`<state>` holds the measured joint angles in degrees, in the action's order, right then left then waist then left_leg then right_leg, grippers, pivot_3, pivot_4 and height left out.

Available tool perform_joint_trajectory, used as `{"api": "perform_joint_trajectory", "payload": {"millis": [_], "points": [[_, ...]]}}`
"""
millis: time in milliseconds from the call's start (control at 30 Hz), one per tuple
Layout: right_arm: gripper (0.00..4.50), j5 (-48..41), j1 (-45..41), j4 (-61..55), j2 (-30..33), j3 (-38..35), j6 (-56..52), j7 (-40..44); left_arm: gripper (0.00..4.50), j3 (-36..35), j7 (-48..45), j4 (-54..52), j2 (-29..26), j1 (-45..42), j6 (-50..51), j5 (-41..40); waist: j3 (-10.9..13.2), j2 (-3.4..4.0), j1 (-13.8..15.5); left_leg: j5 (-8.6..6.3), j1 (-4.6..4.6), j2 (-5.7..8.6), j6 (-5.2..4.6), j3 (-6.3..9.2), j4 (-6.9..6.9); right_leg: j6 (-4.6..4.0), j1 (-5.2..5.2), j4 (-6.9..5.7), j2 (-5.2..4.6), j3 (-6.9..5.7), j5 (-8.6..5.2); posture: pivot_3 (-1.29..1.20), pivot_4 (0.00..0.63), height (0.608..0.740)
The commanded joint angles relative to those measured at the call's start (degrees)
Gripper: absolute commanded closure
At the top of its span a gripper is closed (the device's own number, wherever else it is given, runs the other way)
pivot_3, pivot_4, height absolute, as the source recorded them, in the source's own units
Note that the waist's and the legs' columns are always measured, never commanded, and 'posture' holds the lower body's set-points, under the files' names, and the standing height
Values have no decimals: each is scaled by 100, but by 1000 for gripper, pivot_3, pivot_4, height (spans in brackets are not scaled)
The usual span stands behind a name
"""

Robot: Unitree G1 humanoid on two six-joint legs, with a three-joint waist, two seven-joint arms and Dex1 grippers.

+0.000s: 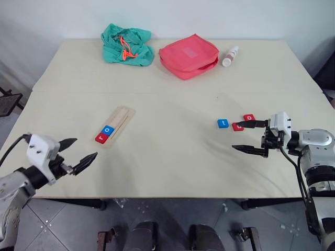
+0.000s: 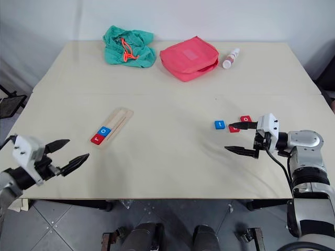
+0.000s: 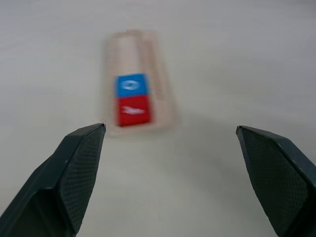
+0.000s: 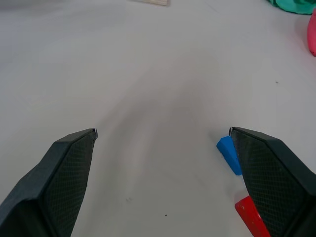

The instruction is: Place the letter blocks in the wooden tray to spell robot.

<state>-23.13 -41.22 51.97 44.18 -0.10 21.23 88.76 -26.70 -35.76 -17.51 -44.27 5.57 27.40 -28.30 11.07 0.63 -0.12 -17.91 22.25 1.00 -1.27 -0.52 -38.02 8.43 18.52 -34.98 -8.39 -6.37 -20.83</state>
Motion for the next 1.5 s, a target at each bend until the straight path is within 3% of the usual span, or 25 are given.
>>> {"api": "perform_joint_trajectory", "payload": {"millis": [33,300,567,1300,1400,1500], "points": [[29,-228,38,-300,37,39,-5,374,0,427,379,-115,-122,-477,636,183,0,0,-5,0,0,0,0,0,3,0,2,-1,1,0,0,0,150,740],[29,-898,499,-1153,368,330,-364,374,0,1090,694,184,-225,-1370,1630,482,0,0,1,0,1,-1,1,2,3,0,7,-7,3,0,0,0,150,740],[29,-964,660,-1293,393,264,-407,374,0,1405,804,432,-201,-1969,2217,566,0,-1,10,0,1,1,0,4,-1,0,5,-9,2,1,0,0,150,740],[29,-830,747,-1333,362,62,-372,374,0,2217,541,1625,-101,-2687,2309,1123,-4,5,49,1,-6,5,0,1,-12,0,4,-28,0,6,0,0,150,740],[0,-787,735,-1313,351,24,-369,374,500,2227,529,1721,-65,-2735,2195,1217,-5,7,58,1,-9,6,0,2,-14,0,4,-38,-2,9,0,0,150,740],[0,-753,754,-1325,351,-6,-373,374,1406,2229,527,1818,-52,-2777,2224,1270,-5,8,58,1,-10,8,0,1,-15,0,4,-39,-4,9,0,0,150,740]]}}
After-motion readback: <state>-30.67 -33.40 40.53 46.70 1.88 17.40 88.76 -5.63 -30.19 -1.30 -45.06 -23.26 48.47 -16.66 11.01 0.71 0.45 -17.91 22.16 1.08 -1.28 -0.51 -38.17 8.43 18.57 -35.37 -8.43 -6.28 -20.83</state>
